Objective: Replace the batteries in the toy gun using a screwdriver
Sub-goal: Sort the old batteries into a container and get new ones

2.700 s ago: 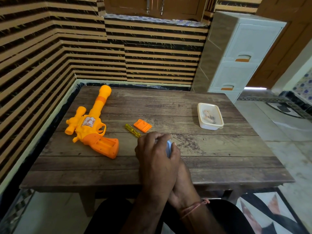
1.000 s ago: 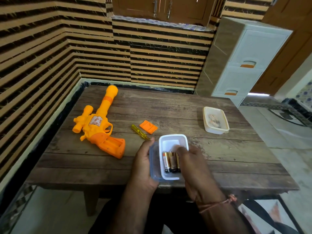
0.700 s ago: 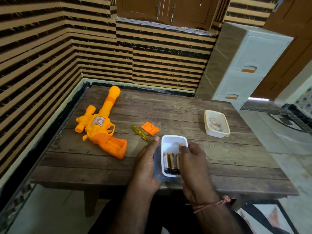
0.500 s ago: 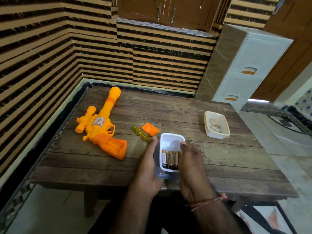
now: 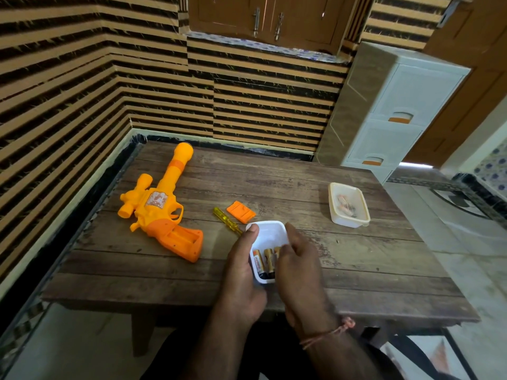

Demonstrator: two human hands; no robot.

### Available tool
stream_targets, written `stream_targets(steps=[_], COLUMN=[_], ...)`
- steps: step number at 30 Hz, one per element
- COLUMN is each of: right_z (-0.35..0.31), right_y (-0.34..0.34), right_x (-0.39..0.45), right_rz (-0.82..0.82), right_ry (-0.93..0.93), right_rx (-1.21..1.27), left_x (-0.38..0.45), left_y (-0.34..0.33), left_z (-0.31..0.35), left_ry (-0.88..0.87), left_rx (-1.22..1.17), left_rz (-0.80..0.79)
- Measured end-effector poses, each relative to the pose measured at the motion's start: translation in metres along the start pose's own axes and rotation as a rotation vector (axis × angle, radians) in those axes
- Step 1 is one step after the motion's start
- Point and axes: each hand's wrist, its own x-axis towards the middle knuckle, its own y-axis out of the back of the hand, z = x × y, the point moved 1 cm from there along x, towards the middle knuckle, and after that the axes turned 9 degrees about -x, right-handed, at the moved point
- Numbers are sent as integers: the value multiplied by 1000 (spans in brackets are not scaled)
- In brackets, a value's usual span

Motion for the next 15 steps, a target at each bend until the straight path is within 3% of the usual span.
stream_targets(steps=[6, 9, 15], right_z=[-8, -18, -28], right_y=[9, 23, 19], right_x=[-15, -25, -25], right_rz=[-2, 168, -5], right_ry=[129, 396, 862], right_rx=[-174, -360, -956], left_x=[-3, -2, -10], left_y=[1, 1, 2], left_z=[9, 11, 16], left_ry=[-38, -27, 64], left_rx=[-20, -60, -96], left_rz=[25, 2, -66])
